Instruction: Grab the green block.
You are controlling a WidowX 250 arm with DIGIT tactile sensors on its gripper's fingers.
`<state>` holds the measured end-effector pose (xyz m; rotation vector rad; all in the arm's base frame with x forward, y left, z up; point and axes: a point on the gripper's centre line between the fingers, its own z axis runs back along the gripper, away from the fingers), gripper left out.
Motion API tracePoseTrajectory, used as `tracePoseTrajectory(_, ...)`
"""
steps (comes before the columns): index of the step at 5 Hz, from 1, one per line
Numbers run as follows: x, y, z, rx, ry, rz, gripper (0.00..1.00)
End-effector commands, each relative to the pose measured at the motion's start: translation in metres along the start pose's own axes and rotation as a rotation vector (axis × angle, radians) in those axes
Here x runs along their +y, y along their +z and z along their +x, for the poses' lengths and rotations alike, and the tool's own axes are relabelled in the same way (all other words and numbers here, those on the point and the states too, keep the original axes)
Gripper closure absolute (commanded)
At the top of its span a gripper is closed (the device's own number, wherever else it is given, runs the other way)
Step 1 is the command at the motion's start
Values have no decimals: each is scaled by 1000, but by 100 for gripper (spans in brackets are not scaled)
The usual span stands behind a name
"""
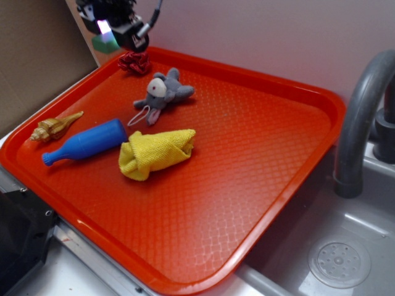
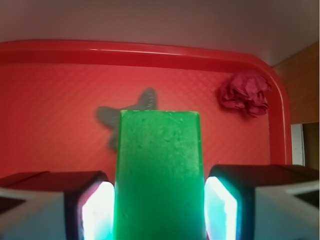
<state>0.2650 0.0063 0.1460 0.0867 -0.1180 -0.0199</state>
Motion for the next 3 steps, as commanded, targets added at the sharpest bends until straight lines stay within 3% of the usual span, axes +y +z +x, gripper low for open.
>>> tracePoseTrajectory(1, -14, 83, -11, -96, -75, -48, 100)
tracePoseTrajectory(2, -14, 93, -17, -98, -91, -88, 100)
tracePoseTrajectory(3, -5, 88, -16, -56, -119, -62, 46)
